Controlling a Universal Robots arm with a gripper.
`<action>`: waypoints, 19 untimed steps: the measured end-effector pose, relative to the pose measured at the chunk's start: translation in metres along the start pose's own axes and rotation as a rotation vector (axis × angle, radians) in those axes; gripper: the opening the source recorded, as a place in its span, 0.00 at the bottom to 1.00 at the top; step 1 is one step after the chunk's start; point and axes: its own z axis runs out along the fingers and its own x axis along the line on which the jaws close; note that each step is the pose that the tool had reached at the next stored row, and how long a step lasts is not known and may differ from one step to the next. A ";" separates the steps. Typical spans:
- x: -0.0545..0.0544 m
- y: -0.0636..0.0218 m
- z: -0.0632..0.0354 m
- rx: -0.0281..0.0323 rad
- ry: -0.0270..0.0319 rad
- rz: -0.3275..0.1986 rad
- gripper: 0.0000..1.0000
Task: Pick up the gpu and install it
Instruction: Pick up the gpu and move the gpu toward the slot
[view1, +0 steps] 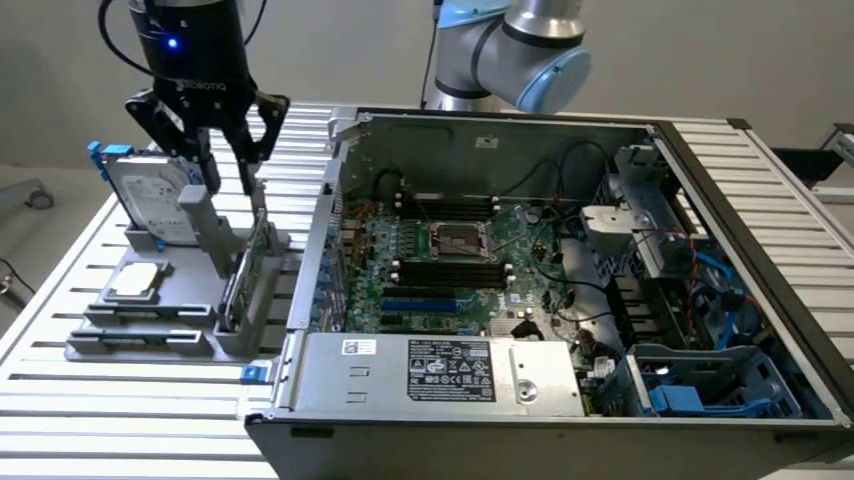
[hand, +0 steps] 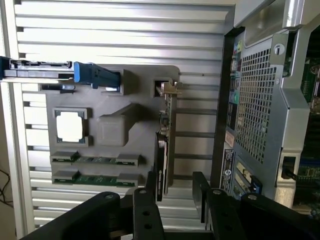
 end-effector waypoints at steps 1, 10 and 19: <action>0.000 0.0002 0.0020 0.0000 -0.0001 0.000 0.42; 0.002 0.0019 0.0183 -0.0001 -0.0001 0.000 0.42; 0.010 0.0037 0.0347 0.0000 -0.0004 -0.003 0.42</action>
